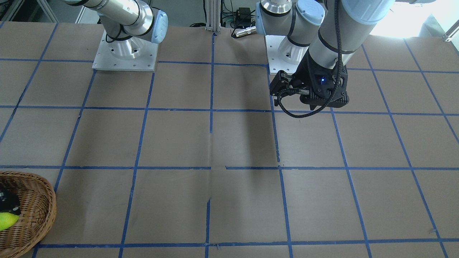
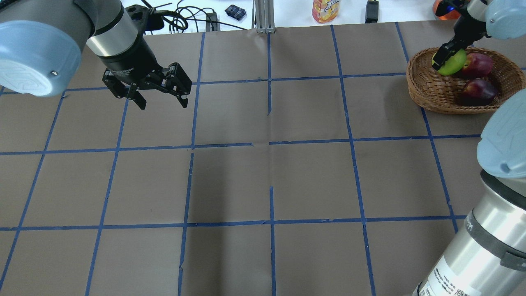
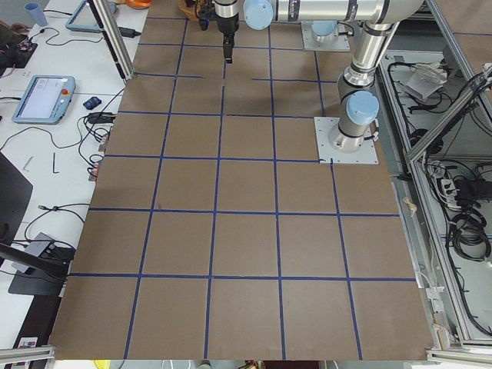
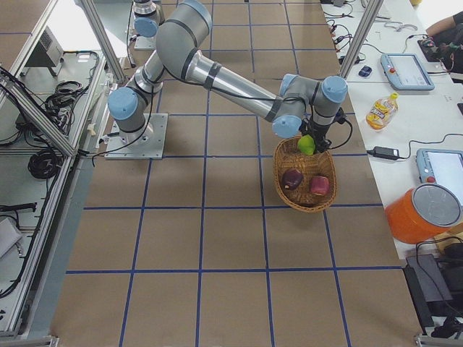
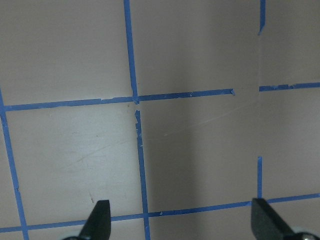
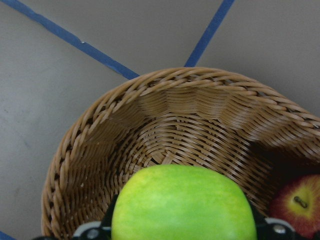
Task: Put all apples into basket
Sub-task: 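Carry the green apple into the basket with the right gripper and release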
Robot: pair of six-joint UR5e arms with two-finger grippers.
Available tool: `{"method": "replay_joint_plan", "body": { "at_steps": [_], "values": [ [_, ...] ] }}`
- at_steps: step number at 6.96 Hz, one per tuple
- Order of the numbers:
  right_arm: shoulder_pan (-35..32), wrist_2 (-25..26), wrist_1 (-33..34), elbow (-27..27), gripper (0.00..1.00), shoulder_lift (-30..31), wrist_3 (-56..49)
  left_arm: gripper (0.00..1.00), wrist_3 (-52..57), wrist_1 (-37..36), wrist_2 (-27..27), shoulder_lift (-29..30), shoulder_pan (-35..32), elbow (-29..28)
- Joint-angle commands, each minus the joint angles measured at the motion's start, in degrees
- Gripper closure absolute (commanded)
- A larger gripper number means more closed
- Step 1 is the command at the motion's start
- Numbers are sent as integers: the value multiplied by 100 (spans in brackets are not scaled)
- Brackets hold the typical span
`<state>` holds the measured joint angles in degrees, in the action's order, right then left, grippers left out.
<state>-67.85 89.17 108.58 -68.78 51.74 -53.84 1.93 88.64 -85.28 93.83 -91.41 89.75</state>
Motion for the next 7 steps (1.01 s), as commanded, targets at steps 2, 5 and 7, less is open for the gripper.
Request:
{"method": "replay_joint_plan", "body": {
  "at_steps": [2,5,7],
  "values": [
    [52,31,-214,-21,0,37,23,0,0,-4,3,-5,0,-2],
    [-175,-31,-1414,-441,0,1139,1446,0,79,-4,-207,-145,0,-19],
    [-928,-40,-1708,-1099,0,2238,2724,0,88,13,-304,-146,-9,-10]
  ]
}}
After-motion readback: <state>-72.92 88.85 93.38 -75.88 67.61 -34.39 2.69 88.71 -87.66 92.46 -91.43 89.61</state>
